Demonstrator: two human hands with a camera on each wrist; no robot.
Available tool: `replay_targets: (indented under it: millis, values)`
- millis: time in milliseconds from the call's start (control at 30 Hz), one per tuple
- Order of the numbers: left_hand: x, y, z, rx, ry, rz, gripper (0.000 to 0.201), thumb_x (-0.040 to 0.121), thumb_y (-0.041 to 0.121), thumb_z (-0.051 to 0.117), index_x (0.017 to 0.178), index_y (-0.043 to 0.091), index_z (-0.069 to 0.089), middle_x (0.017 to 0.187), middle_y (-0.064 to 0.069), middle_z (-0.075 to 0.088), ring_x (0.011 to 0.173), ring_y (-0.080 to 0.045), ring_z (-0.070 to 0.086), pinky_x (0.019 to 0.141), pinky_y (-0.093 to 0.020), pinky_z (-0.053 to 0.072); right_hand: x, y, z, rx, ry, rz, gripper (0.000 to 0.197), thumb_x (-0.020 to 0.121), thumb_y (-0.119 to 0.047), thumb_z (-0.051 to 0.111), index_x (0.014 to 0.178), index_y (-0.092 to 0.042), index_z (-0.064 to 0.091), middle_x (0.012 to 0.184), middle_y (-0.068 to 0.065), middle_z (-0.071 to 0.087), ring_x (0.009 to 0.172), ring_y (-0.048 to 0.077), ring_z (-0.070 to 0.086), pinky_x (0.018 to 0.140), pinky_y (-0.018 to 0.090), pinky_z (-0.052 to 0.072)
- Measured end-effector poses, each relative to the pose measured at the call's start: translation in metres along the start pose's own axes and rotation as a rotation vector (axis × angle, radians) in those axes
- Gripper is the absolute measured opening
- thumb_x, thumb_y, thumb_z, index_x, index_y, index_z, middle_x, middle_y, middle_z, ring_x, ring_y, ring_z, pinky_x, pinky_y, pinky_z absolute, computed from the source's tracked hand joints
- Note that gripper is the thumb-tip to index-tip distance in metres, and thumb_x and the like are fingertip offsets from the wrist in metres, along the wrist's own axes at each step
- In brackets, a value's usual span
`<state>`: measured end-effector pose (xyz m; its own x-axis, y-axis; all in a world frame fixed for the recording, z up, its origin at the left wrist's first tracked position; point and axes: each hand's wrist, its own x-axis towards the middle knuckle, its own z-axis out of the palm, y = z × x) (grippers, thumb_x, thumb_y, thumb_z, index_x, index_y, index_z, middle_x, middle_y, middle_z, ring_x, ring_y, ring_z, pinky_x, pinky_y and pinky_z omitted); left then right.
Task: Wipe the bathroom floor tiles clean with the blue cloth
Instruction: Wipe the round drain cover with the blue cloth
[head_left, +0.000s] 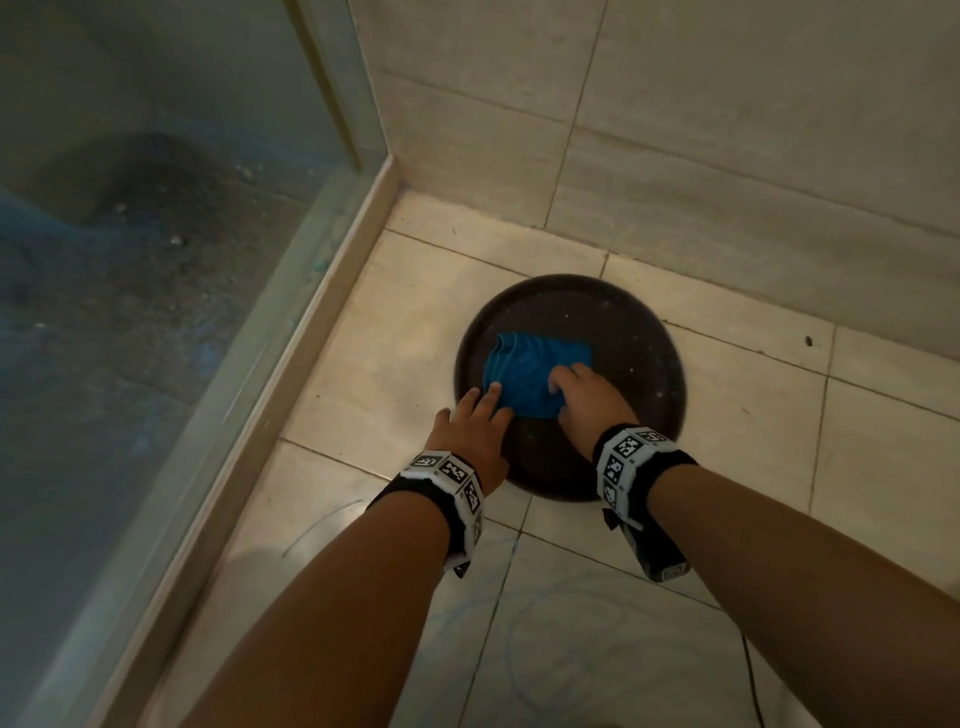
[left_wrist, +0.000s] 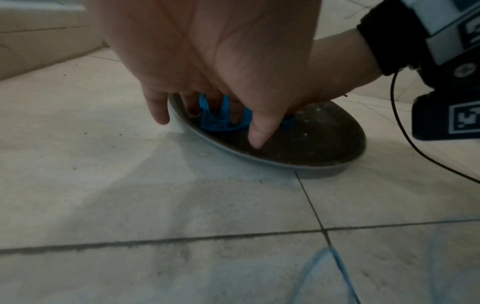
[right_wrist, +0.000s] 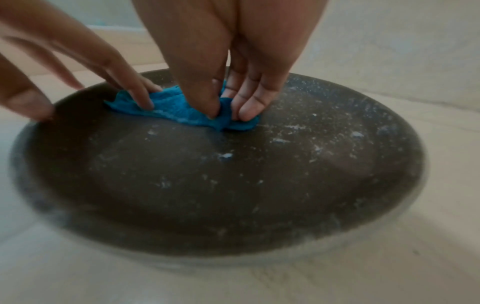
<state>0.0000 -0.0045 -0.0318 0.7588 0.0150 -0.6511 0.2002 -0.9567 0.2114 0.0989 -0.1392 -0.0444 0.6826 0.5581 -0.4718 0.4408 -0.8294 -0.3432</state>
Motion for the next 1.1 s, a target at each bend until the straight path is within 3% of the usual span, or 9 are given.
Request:
replay_targets:
  millis: [167,267,333,567,700,867,967,1033,1100]
  values:
    - [0.000,-0.004,-0.003,0.023,-0.020,0.014,0.067,0.095,0.033,0.052,0.152,0.024,0.017,0.162,-0.001,-0.004,0.149,-0.025,0.002,0.117,-0.045,0.019,-0.007,0.001,-0.014,-0.044,-0.005,-0.063,0.014,0.083,-0.037,0.058,0.094,-0.028,0.055,0.087,-0.008,0.054,0.085,0.015,0.055,0.072,0.030,0.046]
    - [0.000,-0.004,-0.004,0.022,-0.021,0.021,0.066,0.096,0.033,0.051,0.153,0.024,0.017,0.162,0.000,-0.003,0.149,-0.025,0.002,0.118,-0.045,0.018,0.003,0.004,-0.020,-0.121,0.127,0.025,0.047,0.087,-0.042,0.054,0.130,-0.028,0.042,0.125,0.002,0.045,0.114,0.023,0.044,0.092,0.039,0.043]
    - [-0.001,-0.005,-0.002,0.006,-0.015,0.022,0.066,0.096,0.032,0.051,0.152,0.025,0.018,0.163,0.000,-0.002,0.149,-0.025,0.002,0.118,-0.045,0.018,0.008,0.004,-0.019,-0.151,0.025,0.176,0.060,0.088,-0.041,0.054,0.141,-0.025,0.030,0.140,0.007,0.033,0.126,0.029,0.034,0.101,0.044,0.037]
    - [-0.017,-0.012,-0.019,-0.030,0.133,0.034,0.079,0.093,0.029,0.055,0.154,0.027,0.005,0.162,-0.002,-0.010,0.148,-0.025,0.002,0.117,-0.046,0.022,-0.008,0.001,-0.018,-0.048,-0.033,0.140,0.027,0.086,-0.025,0.059,0.112,-0.021,0.052,0.119,0.004,0.045,0.115,0.026,0.038,0.095,0.038,0.040]
    - [-0.022,-0.009,-0.041,-0.095,0.242,0.069,0.087,0.090,0.026,0.057,0.153,0.032,-0.003,0.162,-0.003,-0.008,0.147,-0.026,0.007,0.114,-0.045,0.028,-0.027,-0.011,-0.047,0.151,0.014,-0.054,0.017,0.085,-0.015,0.057,0.093,-0.024,0.046,0.094,-0.001,0.054,0.087,0.021,0.054,0.072,0.030,0.043]
    - [-0.033,0.001,-0.056,-0.129,0.300,0.146,0.072,0.091,0.028,0.058,0.151,0.030,0.018,0.162,-0.003,-0.003,0.145,-0.027,0.013,0.112,-0.044,0.032,-0.063,-0.030,-0.076,0.240,0.050,-0.225,0.020,0.086,-0.009,0.054,0.090,-0.027,0.046,0.086,-0.006,0.056,0.075,0.011,0.054,0.068,0.026,0.045]
    - [-0.043,0.005,-0.064,-0.118,0.290,0.174,0.044,0.094,0.026,0.053,0.136,0.018,0.044,0.158,-0.006,0.019,0.141,-0.026,0.026,0.109,-0.041,0.034,-0.081,-0.035,-0.083,0.257,0.076,-0.197,0.021,0.086,-0.011,0.055,0.091,-0.029,0.045,0.087,-0.008,0.057,0.077,0.009,0.054,0.067,0.024,0.045]
    - [-0.052,0.005,-0.069,-0.217,0.286,0.189,0.030,0.095,0.023,0.051,0.123,0.015,0.052,0.133,-0.009,0.051,0.122,-0.027,0.049,0.097,-0.038,0.043,-0.090,-0.035,-0.087,0.266,0.079,-0.143,0.022,0.087,-0.012,0.057,0.096,-0.029,0.046,0.088,-0.007,0.059,0.078,0.010,0.056,0.065,0.022,0.044]
    - [-0.065,0.005,-0.074,-0.345,0.276,0.193,0.021,0.097,0.020,0.049,0.116,0.013,0.052,0.109,-0.010,0.062,0.099,-0.026,0.059,0.083,-0.034,0.047,-0.097,-0.034,-0.090,0.283,0.048,-0.081,0.023,0.086,-0.013,0.060,0.101,-0.026,0.049,0.090,-0.005,0.061,0.081,0.012,0.058,0.065,0.019,0.044]
